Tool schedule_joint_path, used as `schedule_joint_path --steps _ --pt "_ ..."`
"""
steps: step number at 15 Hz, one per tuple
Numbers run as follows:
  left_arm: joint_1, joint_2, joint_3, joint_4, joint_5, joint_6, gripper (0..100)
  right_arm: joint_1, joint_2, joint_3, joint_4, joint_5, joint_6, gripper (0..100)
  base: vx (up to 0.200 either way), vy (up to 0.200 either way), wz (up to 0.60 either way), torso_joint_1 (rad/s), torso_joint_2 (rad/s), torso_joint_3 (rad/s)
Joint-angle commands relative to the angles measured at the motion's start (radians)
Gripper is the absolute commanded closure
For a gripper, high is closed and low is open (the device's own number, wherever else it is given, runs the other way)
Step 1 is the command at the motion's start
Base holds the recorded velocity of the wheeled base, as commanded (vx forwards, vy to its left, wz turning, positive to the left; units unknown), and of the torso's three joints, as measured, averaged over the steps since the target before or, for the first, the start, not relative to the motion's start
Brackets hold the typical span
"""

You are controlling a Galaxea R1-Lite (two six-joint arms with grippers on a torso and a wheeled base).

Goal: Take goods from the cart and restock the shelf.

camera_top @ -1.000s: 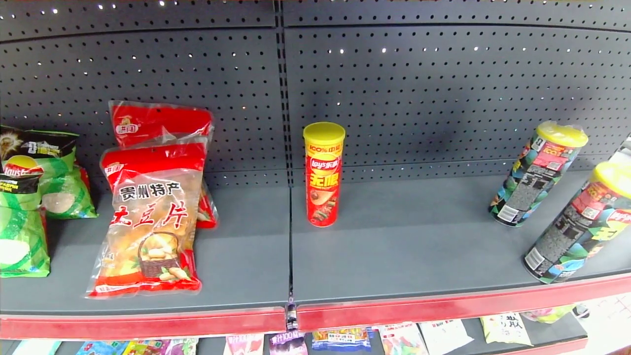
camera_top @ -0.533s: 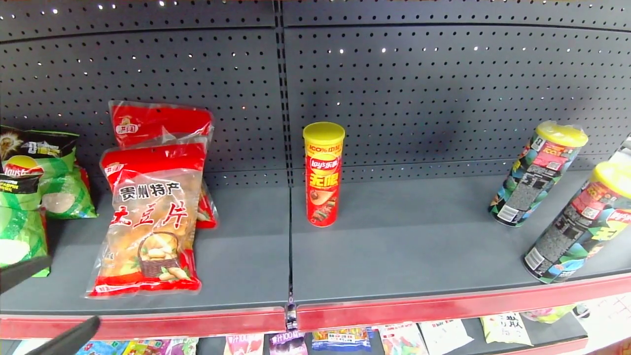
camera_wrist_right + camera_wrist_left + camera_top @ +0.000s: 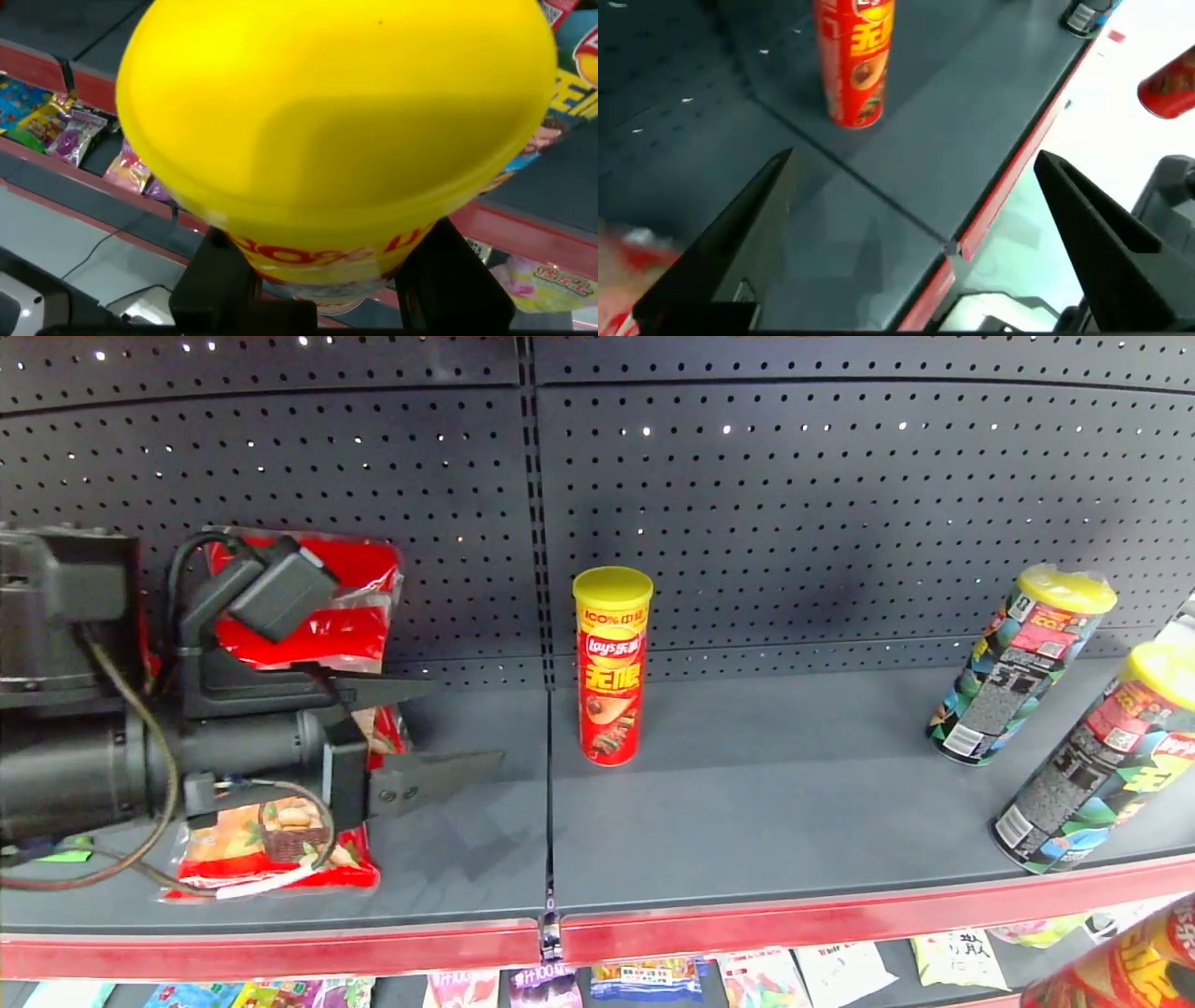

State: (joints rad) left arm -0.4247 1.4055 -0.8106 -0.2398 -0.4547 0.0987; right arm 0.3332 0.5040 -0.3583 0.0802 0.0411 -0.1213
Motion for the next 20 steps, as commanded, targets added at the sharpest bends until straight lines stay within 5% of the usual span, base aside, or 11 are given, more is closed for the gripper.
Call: schedule_joint_path --steps 1,4,8,20 --pt "-0.020 0.156 -0.071 -0.007 -0.032 0.003 0 0.001 0.110 -0.004 -0.054 0.002 0.003 100 0.000 0.000 0.00 0.000 0.00 0.000" --pt "-0.022 0.251 -0.150 -0.027 -0.035 0.035 0 0.001 0.153 -0.002 -0.112 0.002 0.022 100 0.000 0.000 0.00 0.000 0.00 0.000" --pt "-0.023 0.388 -0.329 -0.033 -0.044 0.038 0 -0.006 0.149 0.007 -0.114 0.000 0.037 100 0.000 0.000 0.00 0.000 0.00 0.000" --pt "-0.020 0.573 -0.542 -0.081 -0.050 0.039 0 -0.006 0.160 0.007 -0.114 -0.001 0.051 100 0.000 0.000 0.00 0.000 0.00 0.000"
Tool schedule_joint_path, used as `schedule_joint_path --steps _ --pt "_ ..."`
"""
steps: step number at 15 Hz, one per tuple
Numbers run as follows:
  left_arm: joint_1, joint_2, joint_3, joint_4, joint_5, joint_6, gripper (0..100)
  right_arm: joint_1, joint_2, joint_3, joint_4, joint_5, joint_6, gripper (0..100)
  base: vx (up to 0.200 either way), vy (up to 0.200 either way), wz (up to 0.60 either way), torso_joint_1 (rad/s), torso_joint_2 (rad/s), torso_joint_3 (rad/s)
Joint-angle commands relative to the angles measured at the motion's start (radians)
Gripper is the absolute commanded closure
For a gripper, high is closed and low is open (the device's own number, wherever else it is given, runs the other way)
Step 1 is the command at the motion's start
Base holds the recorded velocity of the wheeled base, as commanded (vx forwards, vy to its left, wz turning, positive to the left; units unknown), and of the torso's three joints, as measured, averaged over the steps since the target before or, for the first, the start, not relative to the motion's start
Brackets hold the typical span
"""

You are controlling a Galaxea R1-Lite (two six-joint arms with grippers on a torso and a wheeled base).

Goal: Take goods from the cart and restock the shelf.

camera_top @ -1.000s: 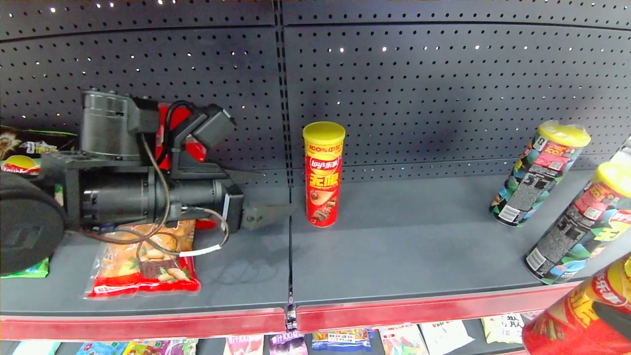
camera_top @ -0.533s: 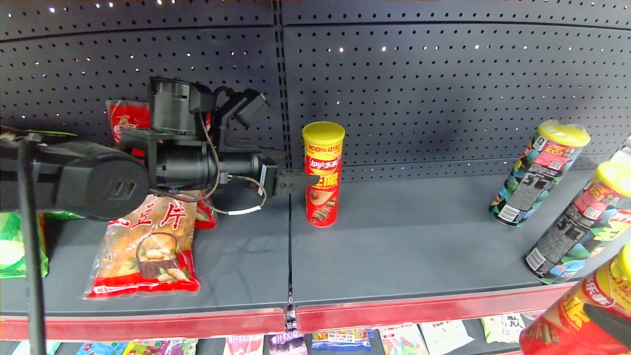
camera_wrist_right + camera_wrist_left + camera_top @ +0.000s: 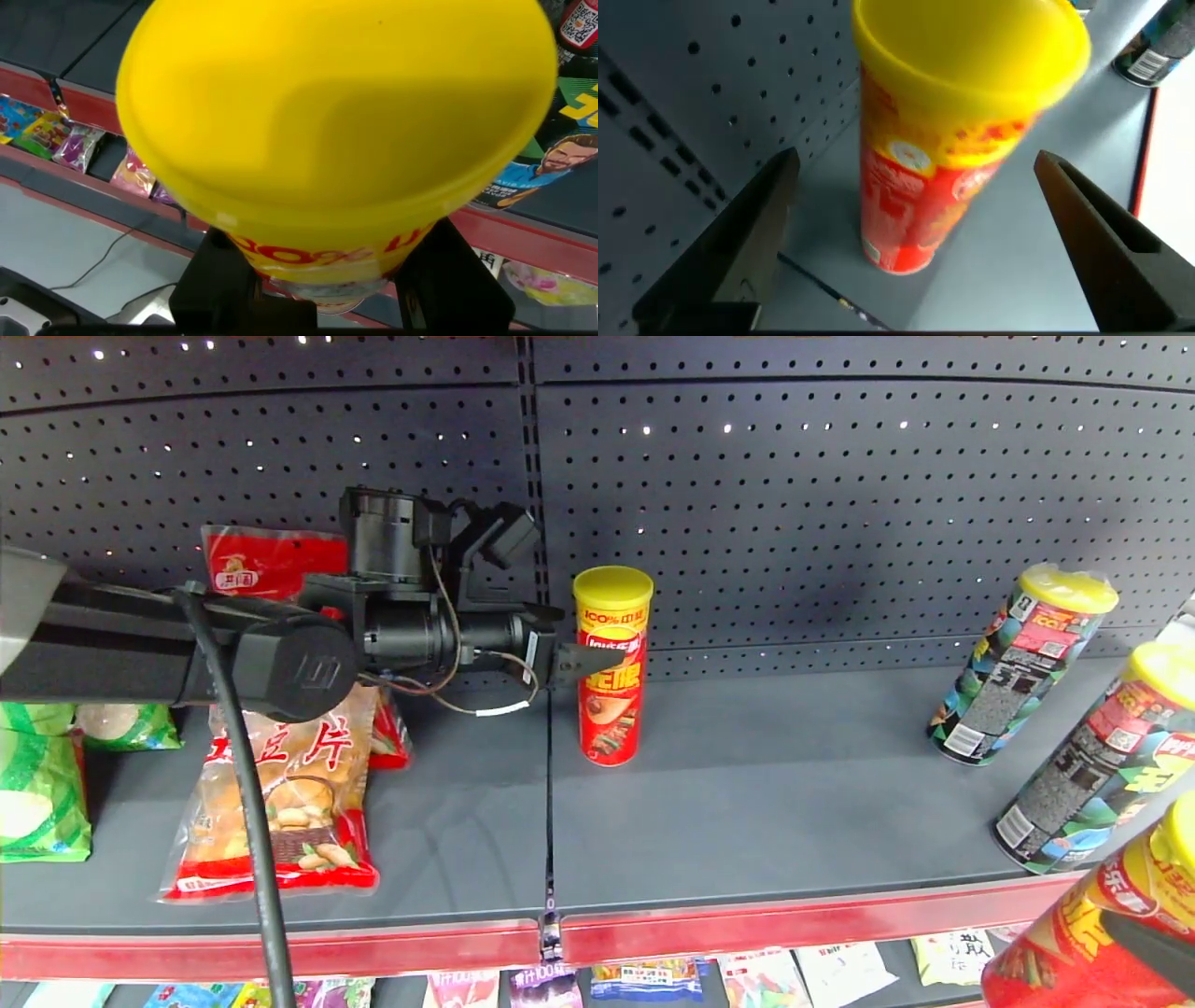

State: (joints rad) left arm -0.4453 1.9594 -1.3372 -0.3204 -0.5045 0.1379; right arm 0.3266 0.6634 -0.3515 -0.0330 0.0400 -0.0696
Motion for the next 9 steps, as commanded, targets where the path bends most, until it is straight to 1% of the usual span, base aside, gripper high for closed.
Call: schedule_joint_path --steps 1,3,4,6,7,9 --pt "0.000 0.030 -0.028 0.000 -0.002 0.000 0 0.000 0.001 0.000 -0.001 0.000 0.002 100 0.000 0.000 0.00 0.000 0.00 0.000" --pt "0.000 0.042 -0.048 0.000 -0.032 0.006 0 0.000 -0.001 0.000 0.001 0.000 0.002 100 0.000 0.000 0.00 0.000 0.00 0.000" --pt "0.000 0.050 -0.060 0.000 -0.062 0.008 0 0.000 0.001 -0.001 0.001 0.000 0.004 100 0.000 0.000 0.00 0.000 0.00 0.000" --pt "0.002 0.067 -0.071 -0.002 -0.065 0.017 0 0.000 0.001 -0.001 -0.001 0.000 0.004 100 0.000 0.000 0.00 0.000 0.00 0.000" --pt "0.005 0.084 -0.085 0.000 -0.077 0.040 0 0.000 0.001 -0.001 -0.001 0.000 0.002 100 0.000 0.000 0.00 0.000 0.00 0.000" --pt "0.004 0.093 -0.092 0.001 -0.092 0.042 0 0.000 0.002 -0.003 0.001 -0.002 0.002 100 0.000 0.000 0.00 0.000 0.00 0.000"
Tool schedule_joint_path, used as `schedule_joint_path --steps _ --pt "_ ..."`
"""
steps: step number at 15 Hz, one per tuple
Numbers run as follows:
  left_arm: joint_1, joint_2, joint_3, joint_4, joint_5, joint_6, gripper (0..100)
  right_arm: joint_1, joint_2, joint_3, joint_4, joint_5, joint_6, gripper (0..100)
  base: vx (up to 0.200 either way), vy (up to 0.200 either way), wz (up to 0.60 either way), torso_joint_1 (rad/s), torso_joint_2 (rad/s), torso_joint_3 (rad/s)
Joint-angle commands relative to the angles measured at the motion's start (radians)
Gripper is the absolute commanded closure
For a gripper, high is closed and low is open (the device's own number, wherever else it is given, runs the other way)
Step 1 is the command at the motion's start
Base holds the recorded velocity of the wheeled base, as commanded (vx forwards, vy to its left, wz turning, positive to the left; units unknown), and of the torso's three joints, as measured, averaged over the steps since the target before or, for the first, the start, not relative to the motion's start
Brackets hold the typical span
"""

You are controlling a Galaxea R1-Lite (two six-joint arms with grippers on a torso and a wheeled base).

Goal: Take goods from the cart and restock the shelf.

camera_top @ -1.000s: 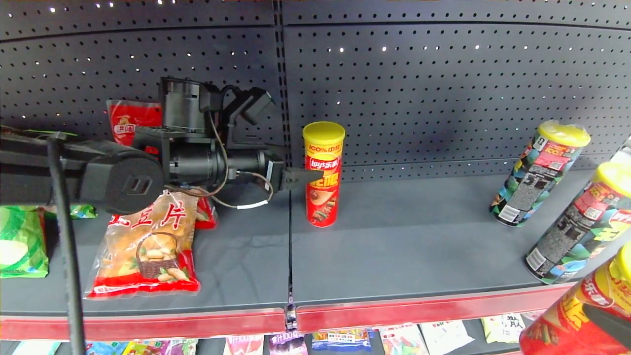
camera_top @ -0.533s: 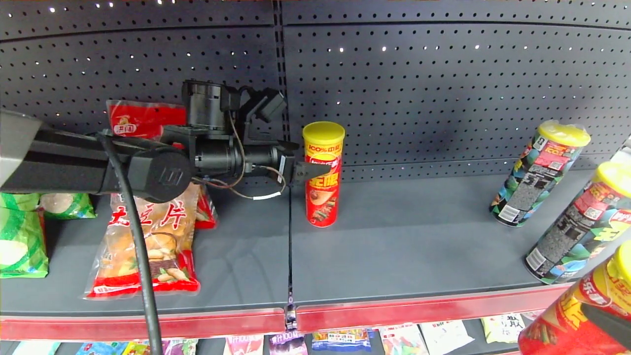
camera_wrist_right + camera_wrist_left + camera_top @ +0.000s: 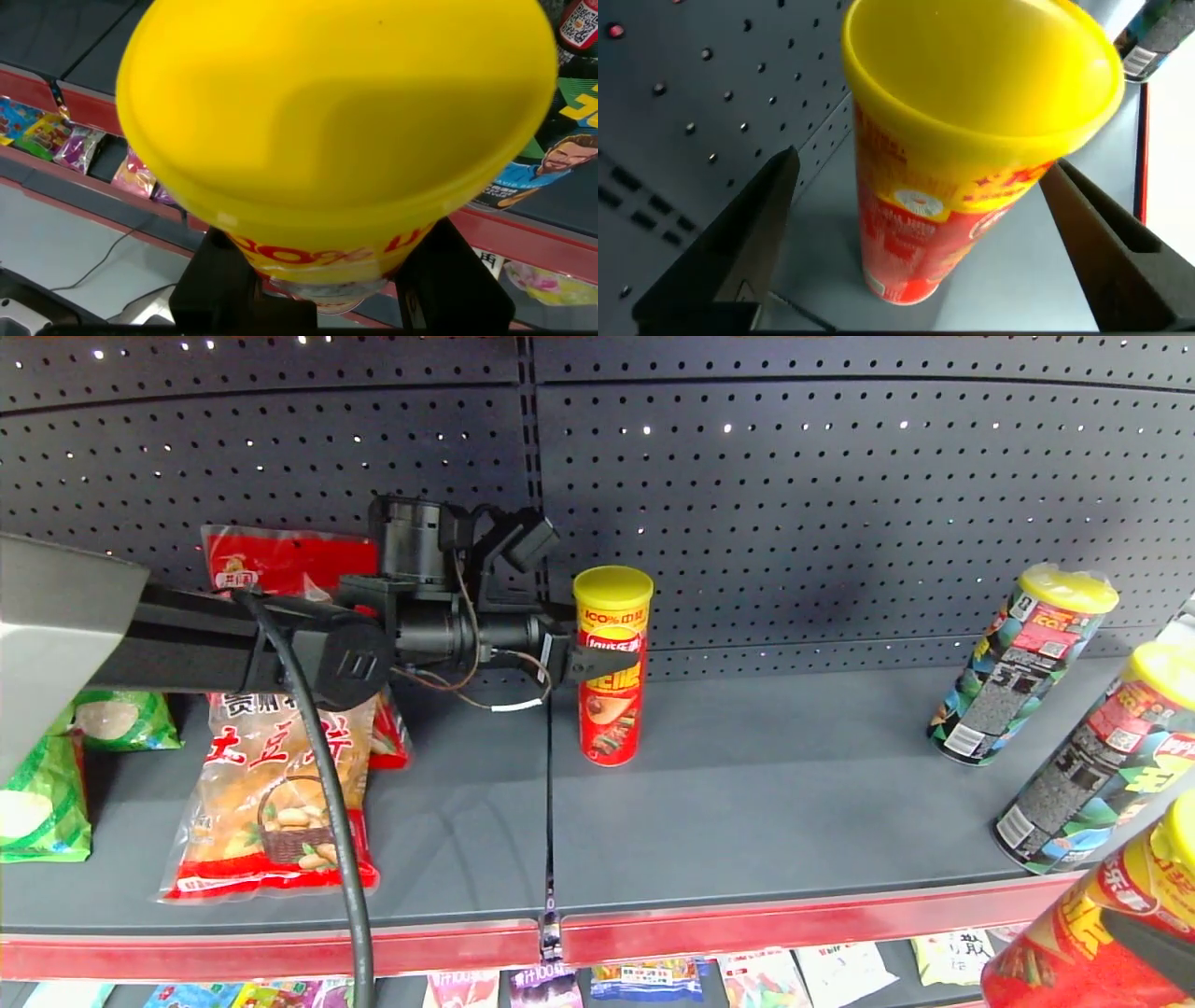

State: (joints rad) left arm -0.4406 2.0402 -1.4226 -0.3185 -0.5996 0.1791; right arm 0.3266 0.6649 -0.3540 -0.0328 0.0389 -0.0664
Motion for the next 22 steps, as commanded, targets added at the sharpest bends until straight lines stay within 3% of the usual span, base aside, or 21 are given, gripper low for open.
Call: schedule_joint_path --steps 1,7,8,15,22 --pt "-0.001 0.014 -0.009 0.001 -0.016 0.000 0 0.000 0.001 0.001 0.001 -0.001 0.000 100 0.000 0.000 0.00 0.000 0.00 0.000" --pt "-0.004 0.041 -0.045 -0.002 -0.025 0.000 0 0.000 -0.001 0.000 0.001 -0.001 -0.001 100 0.000 0.000 0.00 0.000 0.00 0.000" --pt "-0.006 0.044 -0.045 -0.002 -0.023 0.000 100 0.000 -0.001 0.000 0.001 -0.001 -0.001 100 0.000 0.000 0.00 0.000 0.00 0.000" --pt "-0.016 -0.014 -0.007 0.001 -0.022 -0.003 100 -0.012 -0.001 0.001 0.001 -0.002 -0.001 100 0.000 0.000 0.00 0.000 0.00 0.000" --pt "-0.128 -0.201 0.229 -0.013 0.057 -0.010 100 -0.012 0.001 -0.008 -0.001 -0.002 -0.001 100 0.000 0.000 0.00 0.000 0.00 0.000"
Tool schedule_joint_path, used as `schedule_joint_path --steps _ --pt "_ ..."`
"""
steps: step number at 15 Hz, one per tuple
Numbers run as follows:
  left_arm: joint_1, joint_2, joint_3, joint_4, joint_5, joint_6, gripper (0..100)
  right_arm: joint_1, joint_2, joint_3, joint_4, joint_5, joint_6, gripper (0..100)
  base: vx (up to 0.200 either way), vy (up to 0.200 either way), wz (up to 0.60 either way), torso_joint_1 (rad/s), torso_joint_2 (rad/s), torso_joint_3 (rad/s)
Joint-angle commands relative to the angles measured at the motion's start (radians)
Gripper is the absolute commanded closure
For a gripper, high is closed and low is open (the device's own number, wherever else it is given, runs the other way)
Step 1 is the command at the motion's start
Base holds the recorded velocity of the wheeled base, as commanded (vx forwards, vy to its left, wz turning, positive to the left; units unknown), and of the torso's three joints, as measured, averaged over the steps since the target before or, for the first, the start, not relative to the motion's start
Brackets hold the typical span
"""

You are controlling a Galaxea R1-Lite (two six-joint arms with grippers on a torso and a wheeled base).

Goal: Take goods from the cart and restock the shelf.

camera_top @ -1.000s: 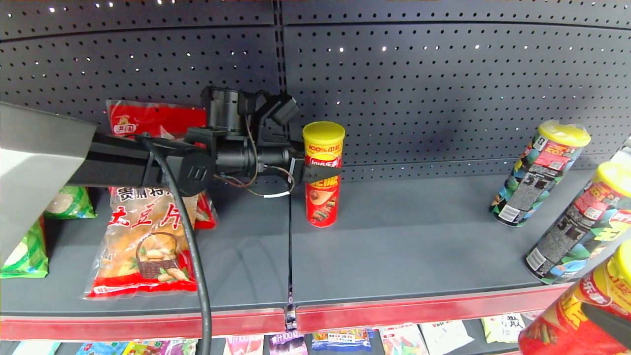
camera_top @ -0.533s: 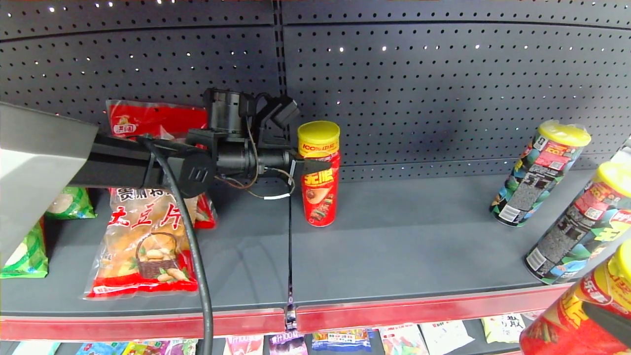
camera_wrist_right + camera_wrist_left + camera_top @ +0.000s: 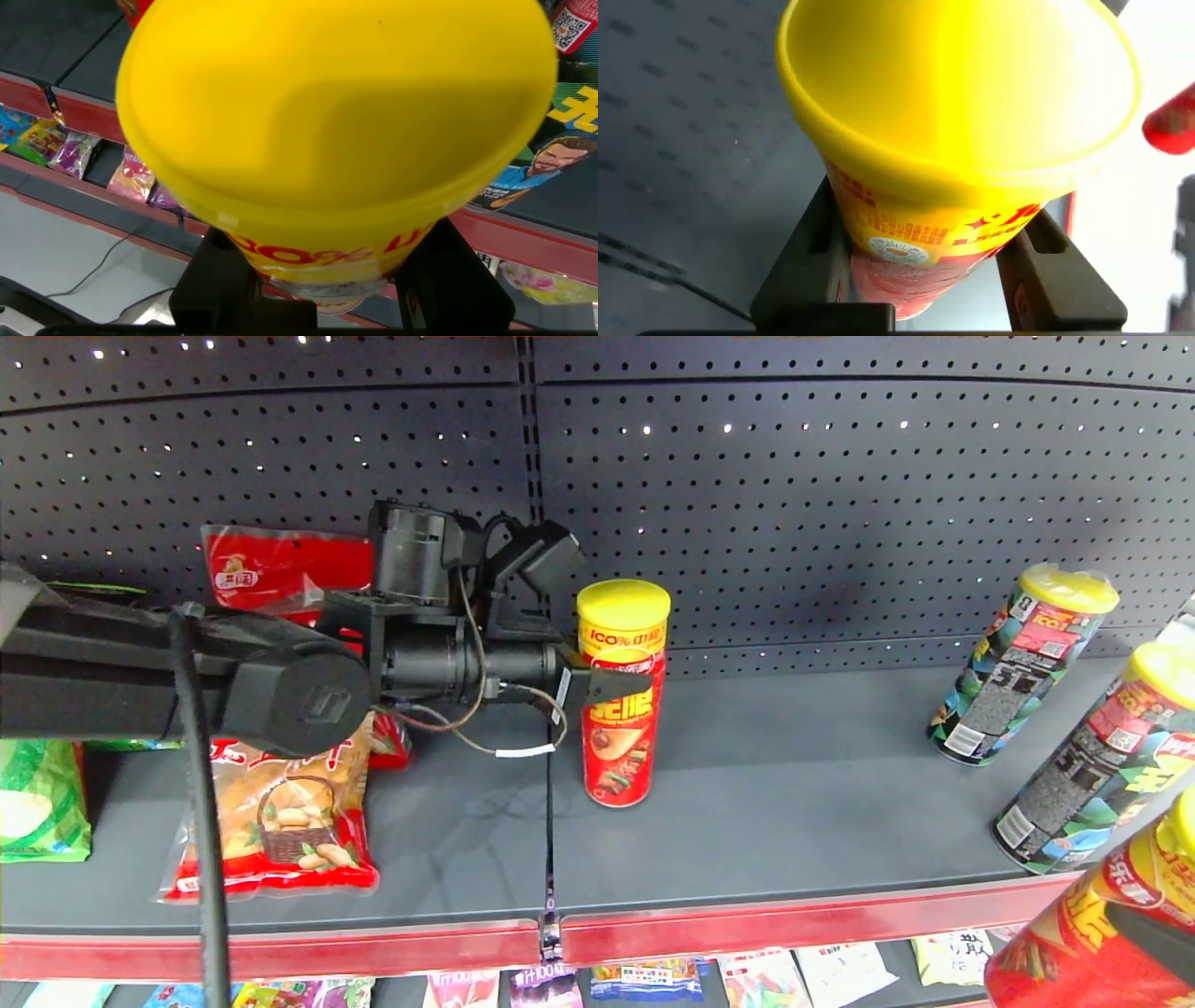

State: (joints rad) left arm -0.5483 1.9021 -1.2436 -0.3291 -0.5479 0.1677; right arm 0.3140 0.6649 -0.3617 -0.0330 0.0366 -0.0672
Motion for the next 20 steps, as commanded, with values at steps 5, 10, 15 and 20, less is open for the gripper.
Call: schedule_joint_path --steps 5,10,15,20 --pt "-0.062 -0.114 0.219 -0.166 0.072 -0.022 100 0.000 0.001 -0.003 -0.001 0.002 0.000 100 0.000 0.000 0.00 0.000 0.00 0.000" --pt "-0.079 -0.156 0.305 -0.199 0.098 -0.053 100 0.002 0.013 -0.011 -0.001 0.002 0.000 100 0.000 0.000 0.00 0.000 0.00 0.000" --pt "-0.093 -0.167 0.357 -0.203 0.097 -0.050 100 0.002 0.039 -0.022 -0.002 0.006 -0.002 100 0.000 0.000 0.00 0.000 0.00 0.000" --pt "-0.111 -0.178 0.377 -0.217 0.100 -0.065 100 0.002 0.047 -0.023 -0.002 0.008 -0.002 100 0.000 0.000 0.00 0.000 0.00 0.000"
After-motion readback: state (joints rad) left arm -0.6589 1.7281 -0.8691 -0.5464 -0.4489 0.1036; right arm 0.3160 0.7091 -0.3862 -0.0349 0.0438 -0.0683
